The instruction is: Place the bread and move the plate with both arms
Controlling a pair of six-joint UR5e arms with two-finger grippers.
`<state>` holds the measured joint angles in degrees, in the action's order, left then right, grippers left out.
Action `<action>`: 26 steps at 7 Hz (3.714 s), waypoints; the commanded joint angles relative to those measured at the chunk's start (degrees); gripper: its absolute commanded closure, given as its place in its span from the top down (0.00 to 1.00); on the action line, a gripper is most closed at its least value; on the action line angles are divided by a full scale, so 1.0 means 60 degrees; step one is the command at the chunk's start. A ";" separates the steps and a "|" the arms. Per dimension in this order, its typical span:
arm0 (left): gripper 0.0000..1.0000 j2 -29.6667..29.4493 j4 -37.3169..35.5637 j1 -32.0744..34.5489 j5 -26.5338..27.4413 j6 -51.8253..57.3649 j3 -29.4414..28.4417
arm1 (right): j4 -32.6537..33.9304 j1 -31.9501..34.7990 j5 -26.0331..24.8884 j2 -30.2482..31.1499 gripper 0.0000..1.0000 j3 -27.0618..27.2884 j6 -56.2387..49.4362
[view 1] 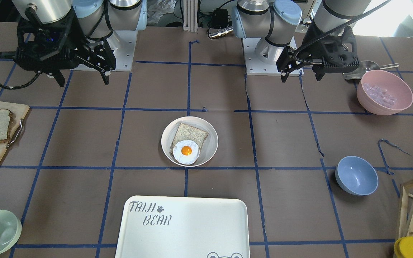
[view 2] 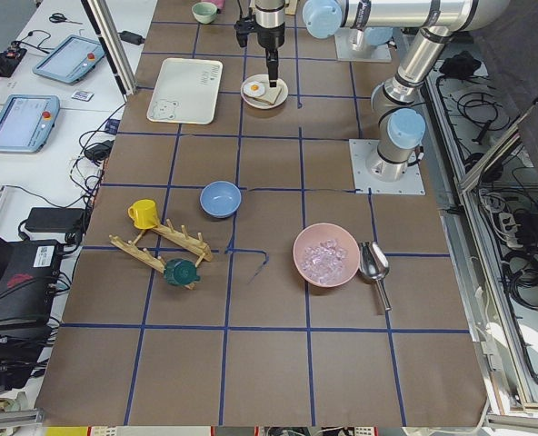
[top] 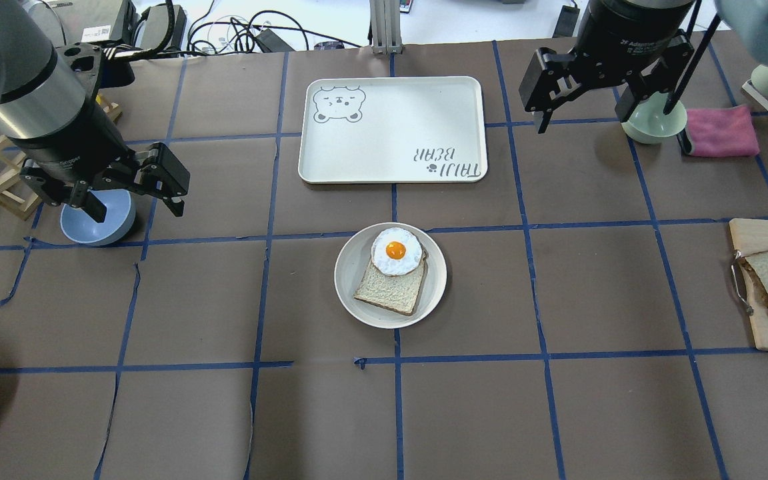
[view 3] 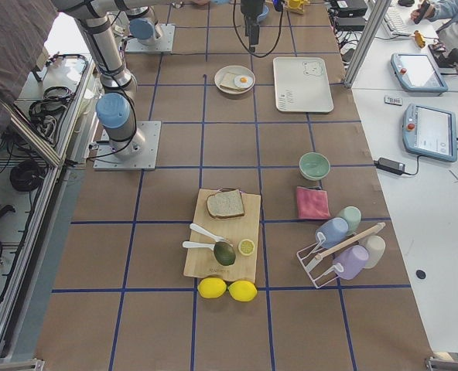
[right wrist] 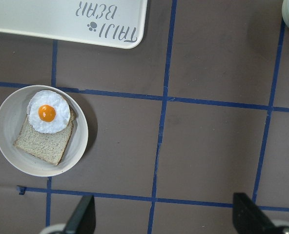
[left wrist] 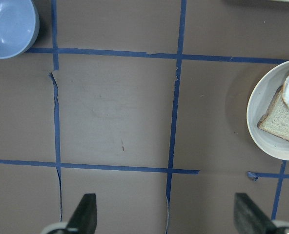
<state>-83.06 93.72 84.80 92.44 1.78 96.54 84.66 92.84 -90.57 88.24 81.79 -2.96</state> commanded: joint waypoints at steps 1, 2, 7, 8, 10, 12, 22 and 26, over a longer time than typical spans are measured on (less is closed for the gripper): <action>1.00 0.0001 -0.0006 0.0003 0.0151 0.0011 0.0008 | -0.0018 -0.0019 -0.0022 -0.0015 1.00 0.0006 -0.0005; 1.00 -0.0013 -0.0006 -0.0012 0.0165 0.0011 -0.0007 | -0.0018 -0.0019 -0.0007 0.0000 1.00 0.0006 -0.0005; 1.00 -0.0101 -0.0064 -0.0012 0.0151 0.0011 0.0008 | -0.0003 -0.0019 0.0022 -0.0029 1.00 0.0020 -0.0093; 1.00 -0.0116 -0.0079 -0.0012 0.0151 0.0011 0.0008 | 0.0011 -0.0019 0.0022 -0.0029 1.00 0.0020 -0.0107; 1.00 -0.0131 -0.0123 -0.0012 0.0151 0.0011 -0.0007 | 0.0012 0.0039 0.0036 0.0014 1.00 0.0020 -0.0108; 1.00 -0.0131 -0.0123 -0.0012 0.0151 0.0011 -0.0007 | 0.0070 -0.0048 0.0037 -0.0059 1.00 0.0035 -0.0122; 1.00 -0.0102 -0.0181 -0.0012 -0.0024 0.0026 -0.0065 | 0.4352 -0.5105 -0.1122 -0.0482 1.00 0.4110 -0.5174; 1.00 0.0031 -0.0064 0.0018 -0.0362 0.0026 -0.0008 | 0.8054 -0.7734 -0.0478 -0.1843 1.00 0.6509 -0.8306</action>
<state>-82.91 93.23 84.88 90.54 1.93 96.12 129.81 50.02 -95.05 79.60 118.85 -48.95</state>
